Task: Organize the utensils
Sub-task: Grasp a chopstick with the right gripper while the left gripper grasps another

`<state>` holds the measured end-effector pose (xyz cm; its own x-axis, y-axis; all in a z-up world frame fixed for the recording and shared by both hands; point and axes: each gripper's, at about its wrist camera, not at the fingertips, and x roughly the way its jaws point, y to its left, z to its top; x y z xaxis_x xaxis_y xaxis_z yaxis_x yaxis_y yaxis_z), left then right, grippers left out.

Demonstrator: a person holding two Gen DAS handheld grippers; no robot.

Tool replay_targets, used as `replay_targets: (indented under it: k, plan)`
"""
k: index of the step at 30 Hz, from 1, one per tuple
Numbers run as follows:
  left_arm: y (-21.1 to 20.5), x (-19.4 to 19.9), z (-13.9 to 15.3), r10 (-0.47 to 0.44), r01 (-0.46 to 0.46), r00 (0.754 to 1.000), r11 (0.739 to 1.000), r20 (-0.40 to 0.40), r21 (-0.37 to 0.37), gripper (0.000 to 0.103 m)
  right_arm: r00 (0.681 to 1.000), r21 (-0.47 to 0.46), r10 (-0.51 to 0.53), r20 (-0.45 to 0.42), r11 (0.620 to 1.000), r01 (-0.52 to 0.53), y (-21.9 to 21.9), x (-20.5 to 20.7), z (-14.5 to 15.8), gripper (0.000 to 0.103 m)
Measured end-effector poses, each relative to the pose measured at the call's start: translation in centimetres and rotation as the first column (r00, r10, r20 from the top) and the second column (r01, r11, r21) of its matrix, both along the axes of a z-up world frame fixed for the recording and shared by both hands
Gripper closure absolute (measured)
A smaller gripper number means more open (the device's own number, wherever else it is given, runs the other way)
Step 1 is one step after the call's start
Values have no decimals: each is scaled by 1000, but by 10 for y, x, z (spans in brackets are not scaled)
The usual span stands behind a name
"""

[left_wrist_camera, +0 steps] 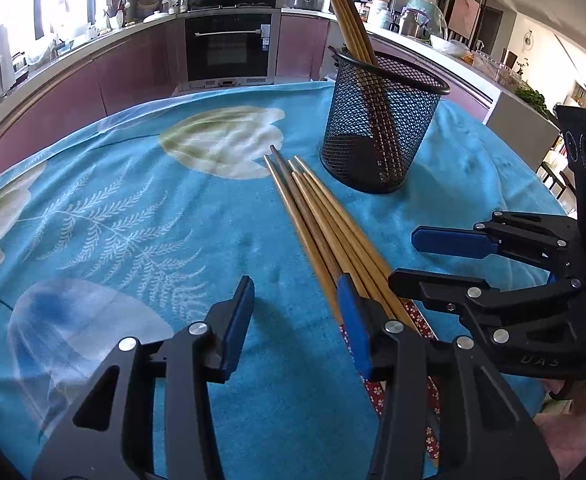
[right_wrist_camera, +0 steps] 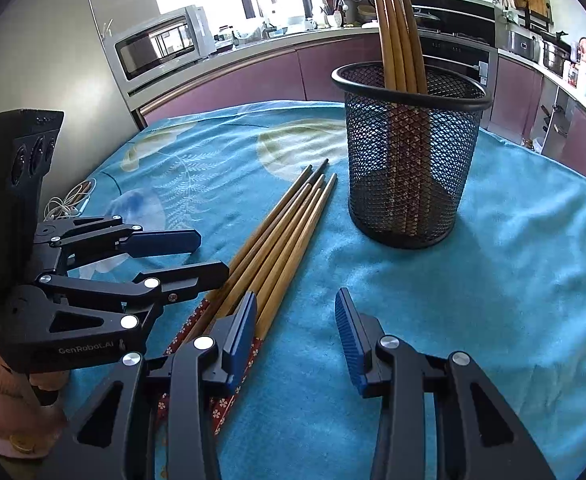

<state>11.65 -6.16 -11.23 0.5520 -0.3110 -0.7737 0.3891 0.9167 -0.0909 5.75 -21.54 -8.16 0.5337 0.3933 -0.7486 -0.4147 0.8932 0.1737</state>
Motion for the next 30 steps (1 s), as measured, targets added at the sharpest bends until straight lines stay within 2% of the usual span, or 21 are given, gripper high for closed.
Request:
replay_targets:
  k: [10,16,25,28,30]
  plan:
    - [-1,2,-2,3,-3,1000,1000,-4,22,60,1000,-20,-9,-7,1000,9,-4,1,-1,65]
    - [1,1,-2,8,-8,1000,1000,-13,25,64,1000,-30,-13,-6,999,13,-5,1,0,65]
    - [-6,9,-3,0,0,1000,999,-16,40,66,1000,-65,-20,-3,998,20,3,9,-1,73]
    - [-8,15,-4,3,-2,1000,999,-20,43,69,1000,-70,-21,-1,997,21,5,12,-1,76]
    - [-8,17,-4,6,-6,1000,999,-18,48,74,1000,-76,-23,1,997,23,5,13,-1,82]
